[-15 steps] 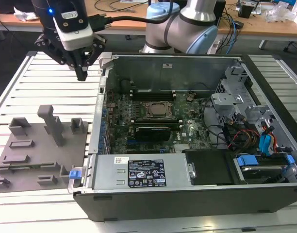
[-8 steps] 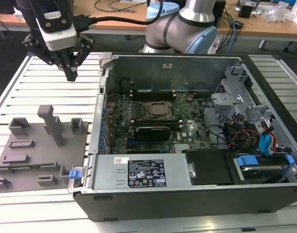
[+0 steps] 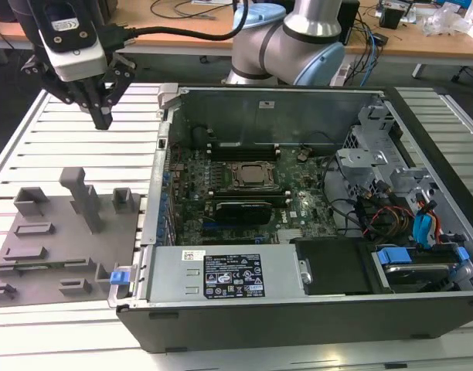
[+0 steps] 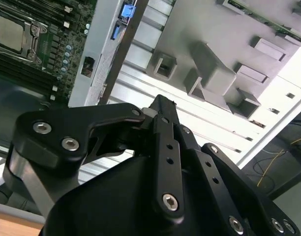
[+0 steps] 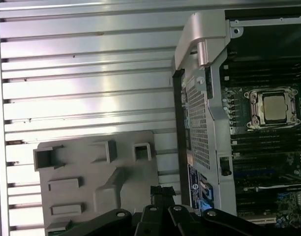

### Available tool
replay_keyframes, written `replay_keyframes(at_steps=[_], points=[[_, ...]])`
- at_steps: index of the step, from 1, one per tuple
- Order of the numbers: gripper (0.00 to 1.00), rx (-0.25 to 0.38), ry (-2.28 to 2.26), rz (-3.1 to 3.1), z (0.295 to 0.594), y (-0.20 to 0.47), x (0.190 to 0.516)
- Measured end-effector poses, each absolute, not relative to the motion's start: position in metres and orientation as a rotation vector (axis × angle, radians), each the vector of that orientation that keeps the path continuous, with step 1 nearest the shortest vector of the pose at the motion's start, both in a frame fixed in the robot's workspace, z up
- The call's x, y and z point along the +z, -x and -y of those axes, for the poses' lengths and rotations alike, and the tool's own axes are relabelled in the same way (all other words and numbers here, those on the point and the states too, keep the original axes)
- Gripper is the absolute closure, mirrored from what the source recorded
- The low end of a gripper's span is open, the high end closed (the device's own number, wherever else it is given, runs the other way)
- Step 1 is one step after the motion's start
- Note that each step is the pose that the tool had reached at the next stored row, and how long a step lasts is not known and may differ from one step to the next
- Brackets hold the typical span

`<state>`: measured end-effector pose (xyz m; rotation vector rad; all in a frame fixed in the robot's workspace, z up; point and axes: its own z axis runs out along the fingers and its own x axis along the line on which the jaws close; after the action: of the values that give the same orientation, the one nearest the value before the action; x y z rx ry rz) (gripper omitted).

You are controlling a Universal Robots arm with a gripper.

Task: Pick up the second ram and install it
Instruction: 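Reach for the second ram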

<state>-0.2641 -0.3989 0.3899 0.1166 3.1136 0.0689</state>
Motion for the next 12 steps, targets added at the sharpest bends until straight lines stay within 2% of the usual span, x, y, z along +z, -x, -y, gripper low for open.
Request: replay_keyframes(at_steps=[12], points=[[0.89, 0.069, -0.116, -3.114, 0.399, 0.291, 0.388]])
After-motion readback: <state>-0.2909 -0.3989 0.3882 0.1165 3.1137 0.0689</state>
